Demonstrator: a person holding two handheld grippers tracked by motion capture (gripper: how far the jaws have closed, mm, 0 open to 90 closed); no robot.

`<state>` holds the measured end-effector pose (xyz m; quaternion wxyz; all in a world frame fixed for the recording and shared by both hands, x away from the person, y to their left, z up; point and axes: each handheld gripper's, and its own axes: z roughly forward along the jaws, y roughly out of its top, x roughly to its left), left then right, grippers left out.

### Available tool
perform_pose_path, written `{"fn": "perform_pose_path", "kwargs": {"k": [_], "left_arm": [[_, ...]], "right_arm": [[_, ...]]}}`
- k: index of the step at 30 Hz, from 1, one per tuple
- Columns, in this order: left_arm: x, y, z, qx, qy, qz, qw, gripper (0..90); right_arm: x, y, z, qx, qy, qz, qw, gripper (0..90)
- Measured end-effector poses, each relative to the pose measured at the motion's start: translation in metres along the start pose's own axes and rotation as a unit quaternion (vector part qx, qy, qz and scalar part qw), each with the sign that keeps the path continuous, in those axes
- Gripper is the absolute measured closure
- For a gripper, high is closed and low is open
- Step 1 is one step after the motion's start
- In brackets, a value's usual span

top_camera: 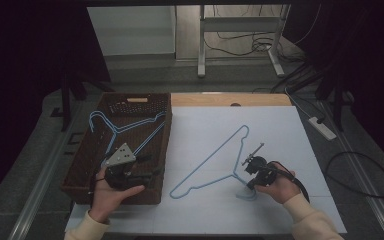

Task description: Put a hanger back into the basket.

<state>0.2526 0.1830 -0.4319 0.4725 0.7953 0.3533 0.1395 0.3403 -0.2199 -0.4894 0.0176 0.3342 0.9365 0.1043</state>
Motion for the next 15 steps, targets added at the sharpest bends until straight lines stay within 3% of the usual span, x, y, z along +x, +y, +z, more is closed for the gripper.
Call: {"fn": "perform_pose_path", "kwargs": {"k": [15], "left_arm": [[-0.021,0.010,0.022,0.020,-0.025,0.019,0.9993,39.2]], "right_arm": [[0.001,0.003,-0.021,-0.034,0.011,-0.001,0.9994,87.4]]}}
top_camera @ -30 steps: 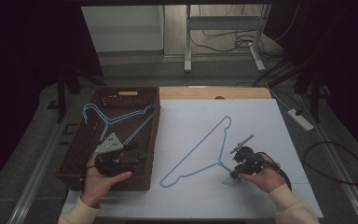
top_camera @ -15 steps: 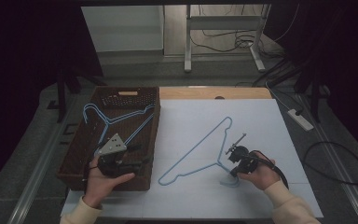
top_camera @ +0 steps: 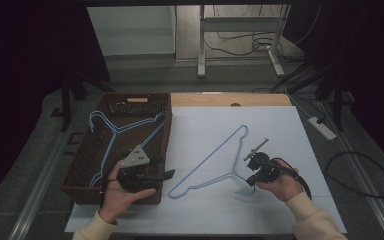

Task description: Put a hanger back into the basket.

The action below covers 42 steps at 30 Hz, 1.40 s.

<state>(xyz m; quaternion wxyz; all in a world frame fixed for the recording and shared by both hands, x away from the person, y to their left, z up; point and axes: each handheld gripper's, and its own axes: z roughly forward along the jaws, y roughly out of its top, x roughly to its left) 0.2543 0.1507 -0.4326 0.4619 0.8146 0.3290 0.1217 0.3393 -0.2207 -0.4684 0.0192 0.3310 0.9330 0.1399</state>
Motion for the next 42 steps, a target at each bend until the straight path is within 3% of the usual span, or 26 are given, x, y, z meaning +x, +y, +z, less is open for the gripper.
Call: {"fn": "perform_pose_path", "kwargs": {"k": [11,18,24,29,35,38,42], "left_arm": [[-0.025,0.014,0.037,0.043,-0.031,0.016,0.9985,38.4],[-0.035,0.020,0.059,0.074,-0.028,0.024,0.9966,37.4],[-0.046,0.028,0.074,0.084,-0.036,0.028,0.9955,36.3],[-0.055,0.032,0.097,0.119,-0.037,0.038,0.9915,35.1],[-0.057,0.029,0.119,0.138,-0.041,0.035,0.9890,35.5],[-0.057,0.025,0.132,0.155,-0.035,0.044,0.9864,36.3],[-0.055,0.023,0.142,0.163,-0.028,0.045,0.9853,36.8]], "right_arm": [[0.001,0.004,-0.008,-0.010,-0.002,-0.002,0.9999,87.5],[0.002,0.006,-0.011,-0.011,-0.004,-0.005,0.9999,87.5],[0.002,0.007,-0.012,-0.012,-0.005,-0.005,0.9999,87.5],[0.003,0.006,-0.013,-0.013,-0.006,-0.006,0.9999,87.5],[0.003,0.006,-0.013,-0.013,-0.006,-0.006,0.9999,87.5],[0.003,0.006,-0.014,-0.014,-0.005,-0.007,0.9999,87.5],[0.003,0.006,-0.014,-0.013,-0.004,-0.007,0.9999,87.5]]}}
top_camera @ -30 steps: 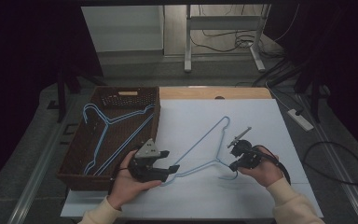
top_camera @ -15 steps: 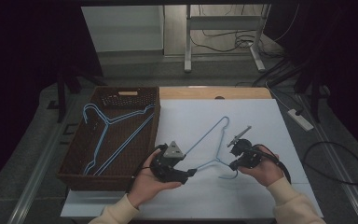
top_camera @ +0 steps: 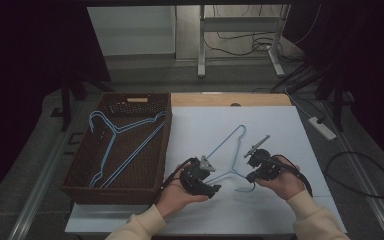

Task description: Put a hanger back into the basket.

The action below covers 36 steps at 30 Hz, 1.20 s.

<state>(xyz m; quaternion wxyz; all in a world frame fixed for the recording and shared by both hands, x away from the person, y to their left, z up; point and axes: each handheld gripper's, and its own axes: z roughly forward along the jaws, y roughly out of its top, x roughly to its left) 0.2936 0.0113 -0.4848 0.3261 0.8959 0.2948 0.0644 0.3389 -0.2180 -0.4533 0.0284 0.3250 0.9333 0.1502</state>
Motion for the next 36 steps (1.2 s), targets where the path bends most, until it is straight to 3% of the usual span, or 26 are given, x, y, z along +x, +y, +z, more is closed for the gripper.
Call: {"fn": "perform_pose_path", "kwargs": {"k": [7,14,24,27,32,36], "left_arm": [[0.006,0.000,0.019,0.016,0.011,-0.002,0.9998,38.1],[0.012,-0.002,0.029,0.024,0.015,-0.007,0.9996,42.1],[0.012,-0.003,0.035,0.040,0.005,0.002,0.9992,66.3],[0.011,-0.004,0.034,0.036,0.008,0.009,0.9993,82.0],[0.009,-0.004,0.032,0.034,0.004,0.021,0.9992,86.0],[0.008,-0.004,0.031,0.028,0.002,0.022,0.9994,87.1]], "right_arm": [[0.000,0.000,-0.001,-0.001,0.000,-0.001,1.0000,87.5],[0.001,0.001,-0.004,-0.002,0.000,-0.001,1.0000,87.5],[0.001,0.002,-0.009,-0.009,0.000,-0.001,1.0000,87.5],[0.000,0.001,-0.011,-0.015,0.002,0.001,0.9999,87.5],[-0.002,0.000,-0.013,-0.028,0.006,0.006,0.9996,87.0],[-0.005,-0.003,-0.016,-0.057,0.005,0.017,0.9982,82.9]]}}
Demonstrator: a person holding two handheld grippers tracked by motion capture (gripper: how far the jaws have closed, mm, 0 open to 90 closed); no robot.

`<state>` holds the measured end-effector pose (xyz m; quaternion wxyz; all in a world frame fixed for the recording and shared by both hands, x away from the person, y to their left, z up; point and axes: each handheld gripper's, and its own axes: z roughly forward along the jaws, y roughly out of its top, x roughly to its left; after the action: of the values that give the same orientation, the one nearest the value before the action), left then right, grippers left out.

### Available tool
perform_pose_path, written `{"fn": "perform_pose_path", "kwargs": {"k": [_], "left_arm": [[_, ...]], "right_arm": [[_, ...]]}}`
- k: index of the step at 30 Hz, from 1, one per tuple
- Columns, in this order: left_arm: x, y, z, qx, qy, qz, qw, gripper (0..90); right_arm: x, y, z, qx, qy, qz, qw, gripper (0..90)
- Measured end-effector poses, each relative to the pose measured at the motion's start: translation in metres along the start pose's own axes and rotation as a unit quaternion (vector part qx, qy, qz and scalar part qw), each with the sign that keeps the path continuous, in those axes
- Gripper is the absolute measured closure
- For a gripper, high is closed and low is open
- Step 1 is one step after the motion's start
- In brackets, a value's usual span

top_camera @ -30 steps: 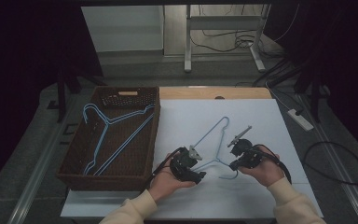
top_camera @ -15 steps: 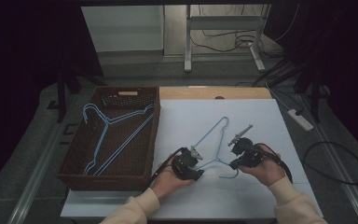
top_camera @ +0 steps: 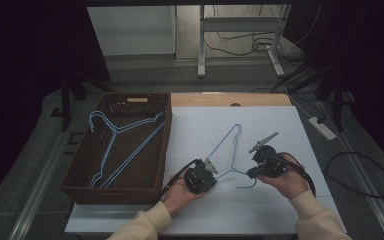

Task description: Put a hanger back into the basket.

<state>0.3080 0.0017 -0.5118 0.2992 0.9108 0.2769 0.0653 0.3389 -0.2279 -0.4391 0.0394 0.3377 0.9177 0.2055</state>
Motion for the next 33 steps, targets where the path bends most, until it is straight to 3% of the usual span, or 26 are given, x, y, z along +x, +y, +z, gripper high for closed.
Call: {"fn": "perform_pose_path", "kwargs": {"k": [1,4,5,7,9,11,12,15,17,21,22,25,29,33], "left_arm": [[0.000,0.000,0.000,-0.001,0.000,0.001,1.0000,87.2],[0.000,0.000,-0.002,-0.005,0.001,0.001,1.0000,87.3],[0.000,-0.001,-0.005,-0.013,0.004,-0.001,0.9999,87.3],[0.000,-0.001,-0.006,-0.016,0.005,-0.001,0.9999,87.4],[0.001,-0.002,-0.012,-0.028,0.009,-0.001,0.9996,87.4],[0.001,-0.002,-0.016,-0.039,0.013,-0.006,0.9991,87.5],[0.001,-0.003,-0.017,-0.045,0.013,-0.010,0.9989,87.5],[0.001,-0.003,-0.024,-0.057,0.017,-0.016,0.9981,87.6],[0.000,-0.003,-0.028,-0.064,0.020,-0.017,0.9976,87.6],[-0.001,-0.003,-0.033,-0.072,0.021,-0.020,0.9970,87.6],[-0.001,-0.002,-0.035,-0.075,0.020,-0.023,0.9967,87.6],[0.000,-0.001,-0.044,-0.090,0.017,-0.031,0.9953,87.7],[-0.001,0.000,-0.052,-0.101,0.012,-0.035,0.9941,87.7],[-0.001,0.003,-0.067,-0.124,0.000,-0.046,0.9912,87.8]], "right_arm": [[-0.005,-0.001,-0.004,-0.039,0.006,0.021,0.9990,69.2],[-0.013,-0.005,-0.012,-0.113,-0.011,0.053,0.9921,51.8],[-0.017,-0.007,-0.016,-0.146,-0.018,0.071,0.9866,49.5],[-0.023,-0.010,-0.021,-0.178,-0.024,0.087,0.9798,45.3],[-0.029,-0.016,-0.025,-0.214,-0.032,0.107,0.9703,42.1],[-0.033,-0.021,-0.027,-0.233,-0.038,0.118,0.9646,41.8],[-0.036,-0.024,-0.028,-0.237,-0.038,0.120,0.9634,41.8],[-0.040,-0.032,-0.024,-0.243,-0.038,0.123,0.9613,41.8],[-0.041,-0.037,-0.021,-0.242,-0.036,0.118,0.9623,41.8],[-0.039,-0.043,-0.017,-0.250,-0.039,0.101,0.9623,41.8],[-0.037,-0.047,-0.015,-0.259,-0.036,0.082,0.9617,41.7],[-0.036,-0.053,-0.011,-0.267,-0.033,0.067,0.9608,41.5],[-0.037,-0.061,-0.007,-0.267,-0.025,0.065,0.9611,40.3],[-0.038,-0.067,-0.005,-0.265,-0.025,0.066,0.9616,40.3]]}}
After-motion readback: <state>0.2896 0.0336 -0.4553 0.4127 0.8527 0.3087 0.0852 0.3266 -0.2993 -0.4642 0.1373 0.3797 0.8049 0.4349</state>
